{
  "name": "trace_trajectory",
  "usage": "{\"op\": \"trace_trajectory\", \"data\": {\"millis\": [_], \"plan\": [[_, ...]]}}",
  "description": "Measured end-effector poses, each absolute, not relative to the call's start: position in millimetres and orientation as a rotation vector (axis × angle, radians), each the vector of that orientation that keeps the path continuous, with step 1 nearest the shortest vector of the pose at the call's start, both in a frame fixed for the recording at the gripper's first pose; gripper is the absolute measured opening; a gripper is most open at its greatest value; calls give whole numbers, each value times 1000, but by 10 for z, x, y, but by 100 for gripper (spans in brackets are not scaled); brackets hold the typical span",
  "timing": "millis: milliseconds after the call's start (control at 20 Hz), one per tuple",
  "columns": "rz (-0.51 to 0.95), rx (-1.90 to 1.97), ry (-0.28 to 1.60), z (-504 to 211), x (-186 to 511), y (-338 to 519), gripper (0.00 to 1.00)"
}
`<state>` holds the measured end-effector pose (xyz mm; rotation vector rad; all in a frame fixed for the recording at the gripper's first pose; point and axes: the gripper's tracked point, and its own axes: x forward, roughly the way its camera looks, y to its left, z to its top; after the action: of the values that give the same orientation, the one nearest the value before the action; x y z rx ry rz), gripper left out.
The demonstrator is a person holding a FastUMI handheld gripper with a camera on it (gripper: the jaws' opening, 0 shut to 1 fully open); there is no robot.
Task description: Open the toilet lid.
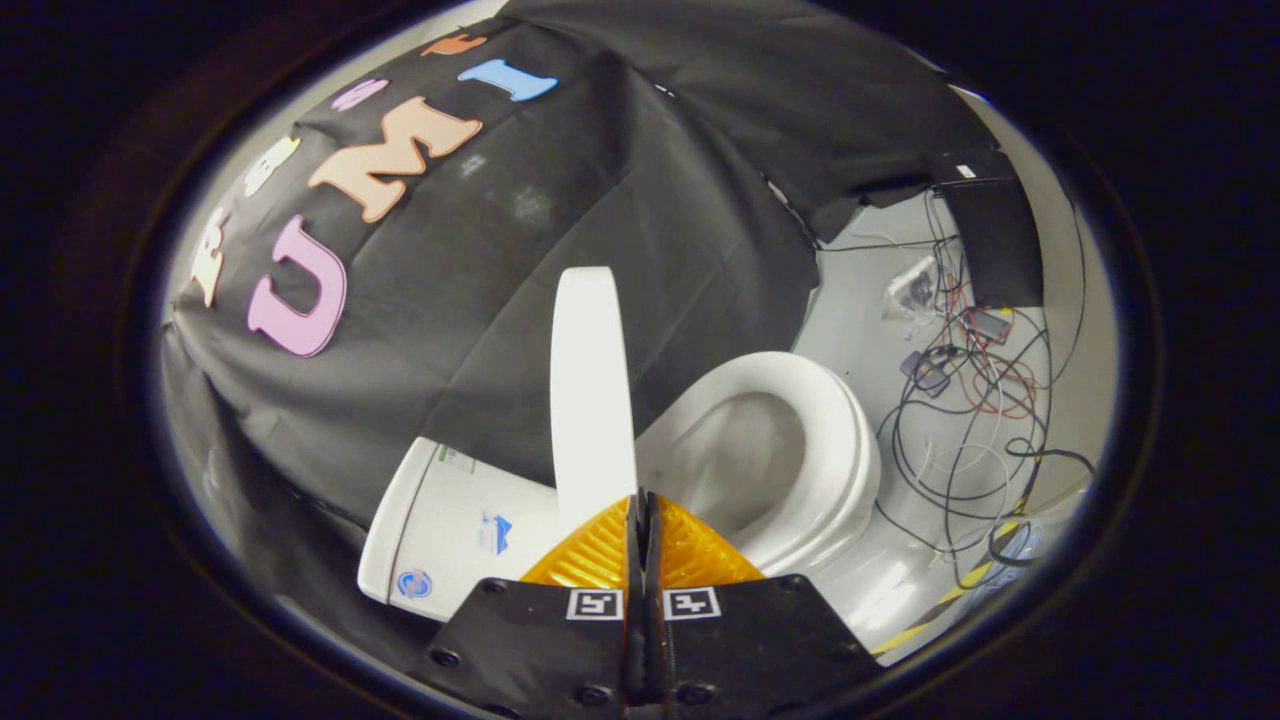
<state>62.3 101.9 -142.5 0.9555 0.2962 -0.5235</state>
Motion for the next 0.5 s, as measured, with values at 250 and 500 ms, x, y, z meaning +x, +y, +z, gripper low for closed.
{"op": "trace_trajectory", "data": {"millis": [250,500], "plan": [[-528,890,315,-1247,693,1115,1],[-517,839,305,-1066,779,1266,1]]}}
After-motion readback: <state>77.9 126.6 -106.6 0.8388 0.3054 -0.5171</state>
